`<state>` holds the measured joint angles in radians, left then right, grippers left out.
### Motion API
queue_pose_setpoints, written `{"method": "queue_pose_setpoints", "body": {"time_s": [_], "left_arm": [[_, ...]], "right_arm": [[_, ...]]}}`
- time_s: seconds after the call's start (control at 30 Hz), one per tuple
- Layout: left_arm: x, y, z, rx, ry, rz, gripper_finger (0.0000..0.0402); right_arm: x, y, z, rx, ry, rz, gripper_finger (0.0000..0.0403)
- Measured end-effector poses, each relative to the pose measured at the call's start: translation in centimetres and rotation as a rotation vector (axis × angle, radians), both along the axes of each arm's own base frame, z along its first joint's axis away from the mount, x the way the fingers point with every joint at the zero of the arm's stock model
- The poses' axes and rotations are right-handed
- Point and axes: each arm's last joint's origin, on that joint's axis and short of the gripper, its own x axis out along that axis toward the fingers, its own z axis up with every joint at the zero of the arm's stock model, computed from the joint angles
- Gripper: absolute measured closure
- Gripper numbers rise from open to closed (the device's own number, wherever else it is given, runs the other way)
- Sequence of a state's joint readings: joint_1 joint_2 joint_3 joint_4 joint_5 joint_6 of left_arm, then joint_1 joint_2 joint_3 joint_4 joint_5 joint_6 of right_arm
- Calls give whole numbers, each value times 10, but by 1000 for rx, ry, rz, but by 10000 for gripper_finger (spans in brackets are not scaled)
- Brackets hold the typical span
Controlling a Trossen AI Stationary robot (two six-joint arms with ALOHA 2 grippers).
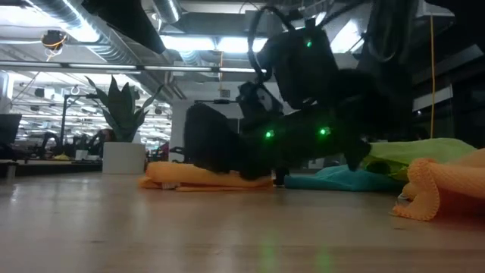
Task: Fold microfiber towels
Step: Fold the top orange microfiber towel, then put the folded orange microfiber towel into the transparent bin
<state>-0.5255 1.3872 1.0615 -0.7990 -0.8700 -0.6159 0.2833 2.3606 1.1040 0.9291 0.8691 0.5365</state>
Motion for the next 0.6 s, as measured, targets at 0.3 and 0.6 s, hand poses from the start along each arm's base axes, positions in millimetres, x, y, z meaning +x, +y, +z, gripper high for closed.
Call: {"method": "queue_pose_setpoints", "body": {"time_s": [0.3, 0.6], "left_arm": [[0, 0, 0, 0, 0, 0, 289], [0, 0, 0, -2, -1, 1, 289]], "right_arm": [[26, 45, 36, -250, 30, 29, 301], [30, 70, 65, -467, 145, -79, 301]]}}
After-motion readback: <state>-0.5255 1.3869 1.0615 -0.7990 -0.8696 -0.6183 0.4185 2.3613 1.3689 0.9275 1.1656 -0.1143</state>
